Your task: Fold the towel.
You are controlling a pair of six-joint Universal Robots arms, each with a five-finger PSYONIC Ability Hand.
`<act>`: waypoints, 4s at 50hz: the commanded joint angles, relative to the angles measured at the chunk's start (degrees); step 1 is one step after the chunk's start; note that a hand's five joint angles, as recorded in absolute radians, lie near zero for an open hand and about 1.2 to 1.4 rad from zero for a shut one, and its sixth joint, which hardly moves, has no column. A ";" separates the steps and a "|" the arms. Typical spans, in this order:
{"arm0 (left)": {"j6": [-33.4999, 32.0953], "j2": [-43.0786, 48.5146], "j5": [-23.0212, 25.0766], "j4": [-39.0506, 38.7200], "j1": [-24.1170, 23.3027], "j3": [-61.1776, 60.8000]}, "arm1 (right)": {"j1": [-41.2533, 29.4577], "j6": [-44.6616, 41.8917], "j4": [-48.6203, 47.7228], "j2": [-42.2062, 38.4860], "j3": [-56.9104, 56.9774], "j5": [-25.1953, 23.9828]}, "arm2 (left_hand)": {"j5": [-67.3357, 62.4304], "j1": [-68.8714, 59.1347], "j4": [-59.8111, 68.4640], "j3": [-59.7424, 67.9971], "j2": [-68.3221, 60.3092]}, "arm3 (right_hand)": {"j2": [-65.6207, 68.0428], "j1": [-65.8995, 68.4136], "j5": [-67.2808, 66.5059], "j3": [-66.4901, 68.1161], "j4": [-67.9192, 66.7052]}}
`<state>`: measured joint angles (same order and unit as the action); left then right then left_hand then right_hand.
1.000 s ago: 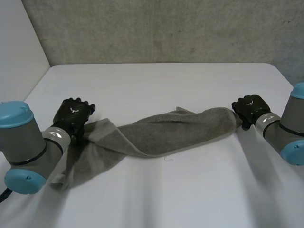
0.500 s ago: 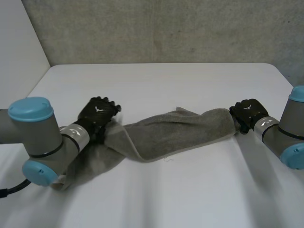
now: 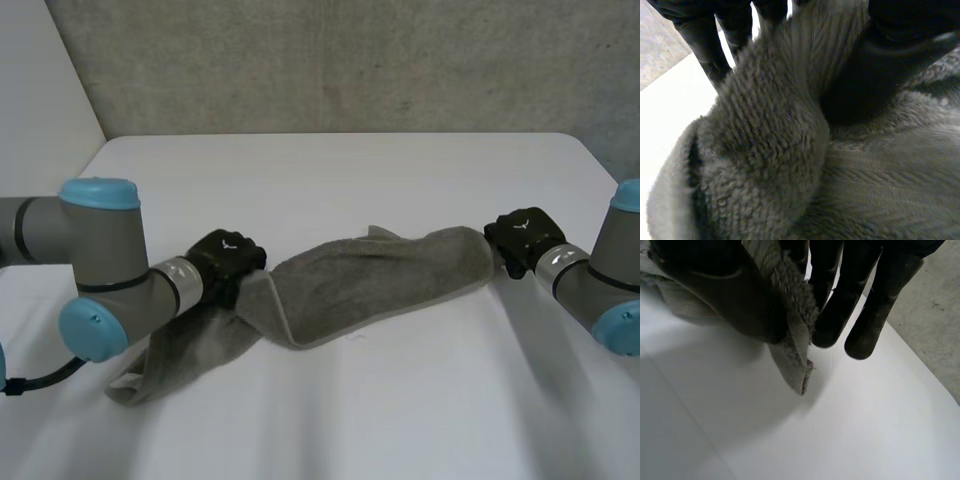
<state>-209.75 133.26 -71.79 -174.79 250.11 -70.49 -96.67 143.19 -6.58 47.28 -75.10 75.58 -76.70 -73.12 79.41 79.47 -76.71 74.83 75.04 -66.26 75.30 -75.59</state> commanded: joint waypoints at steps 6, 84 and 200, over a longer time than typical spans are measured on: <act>2.85 -12.94 -3.00 -1.78 0.03 0.18 | -0.10 9.89 3.67 10.35 1.10 -1.04 | 9.03 -4.55 -1.74 -1.81 -0.96 | 5.17 4.96 -3.74 4.70 -4.41; 3.29 -15.58 -7.12 -4.68 -1.29 -1.10 | -11.44 1.03 24.24 17.15 14.11 -2.54 | 6.70 -6.88 0.59 0.53 -3.29 | 5.17 4.96 -3.74 4.70 -4.41; -9.71 -20.50 -12.32 -5.82 10.57 -21.26 | -11.79 1.47 -9.24 21.54 -28.17 2.73 | 29.30 15.72 -22.01 -22.08 19.31 | 5.17 4.96 -3.74 4.70 -4.41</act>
<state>-219.66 112.75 -80.50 -178.59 261.03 -91.20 -108.46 144.74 -15.83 68.83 -103.37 78.23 -48.30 -49.33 48.92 48.58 -48.27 75.07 75.41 -66.43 76.17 -76.17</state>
